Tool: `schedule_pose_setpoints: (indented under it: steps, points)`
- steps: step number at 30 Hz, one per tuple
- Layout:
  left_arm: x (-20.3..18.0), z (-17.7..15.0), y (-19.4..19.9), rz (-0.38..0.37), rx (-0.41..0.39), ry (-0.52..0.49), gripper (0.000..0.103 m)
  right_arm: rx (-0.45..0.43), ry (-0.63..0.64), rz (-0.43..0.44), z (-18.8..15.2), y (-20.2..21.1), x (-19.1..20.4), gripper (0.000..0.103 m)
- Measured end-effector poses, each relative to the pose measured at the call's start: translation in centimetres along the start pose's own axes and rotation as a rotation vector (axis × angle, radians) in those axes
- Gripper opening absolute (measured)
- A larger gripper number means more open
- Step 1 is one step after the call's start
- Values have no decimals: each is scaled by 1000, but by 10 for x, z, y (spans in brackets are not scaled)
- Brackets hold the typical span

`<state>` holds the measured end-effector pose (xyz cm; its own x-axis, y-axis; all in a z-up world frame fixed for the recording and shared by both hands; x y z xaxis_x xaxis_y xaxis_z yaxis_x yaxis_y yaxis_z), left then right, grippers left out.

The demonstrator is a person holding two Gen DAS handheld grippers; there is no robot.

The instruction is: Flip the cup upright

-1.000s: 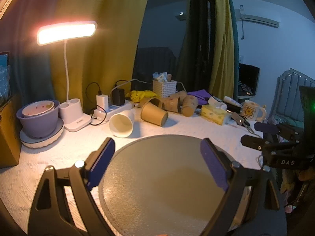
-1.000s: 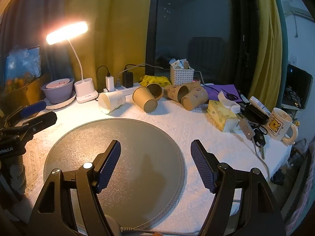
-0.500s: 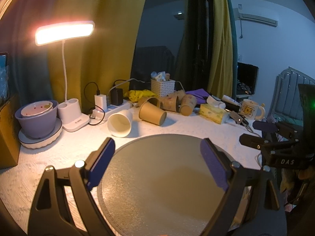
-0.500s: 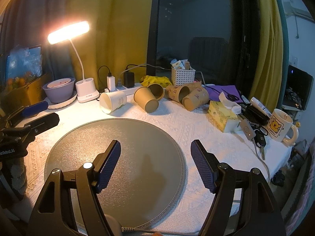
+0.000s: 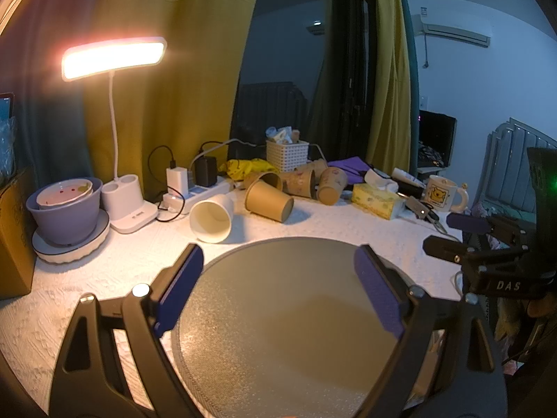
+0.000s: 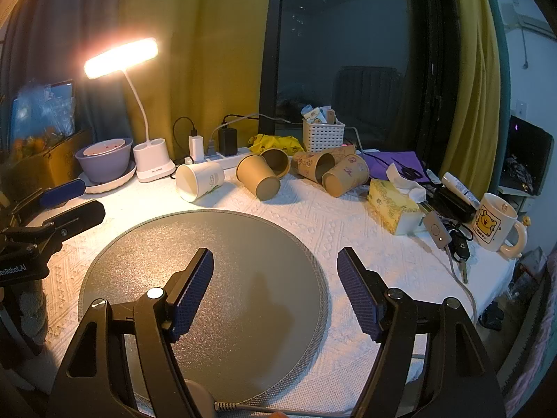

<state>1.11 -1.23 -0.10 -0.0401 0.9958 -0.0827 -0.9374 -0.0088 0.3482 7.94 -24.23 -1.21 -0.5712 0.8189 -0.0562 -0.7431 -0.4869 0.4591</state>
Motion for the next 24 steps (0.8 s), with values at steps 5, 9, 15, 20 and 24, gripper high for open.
schedule_pose_setpoints:
  steps: [5,9,15,20,24]
  points:
    - [-1,-1,1,1,-1,1,89,3,2,1,0,0,0,76]
    - [-1,-1,2,1,-2,0,89,1,1,0,0,0,0,76]
    - [-1,-1,1,1,-1,1,89,1,3,1,0,0,0,76]
    - [-1,-1,2,1,-2,0,89,1,2,1,1,0,0,76]
    - [-1,-1,1,1,-1,0,89,0,2,1,1,-1,1,76]
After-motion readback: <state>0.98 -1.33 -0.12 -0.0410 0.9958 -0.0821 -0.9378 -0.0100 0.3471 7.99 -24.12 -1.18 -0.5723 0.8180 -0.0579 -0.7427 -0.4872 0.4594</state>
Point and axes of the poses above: each gripper's, at about its wrist camera, not at the fingertips, and y roughly against the way its jaws point, x to its left, z to its top, the point moved 2 cm from there along -y, roughly the way its jaws point, and after that the axes turned 2 degrees about z, right-handed, at the moved point
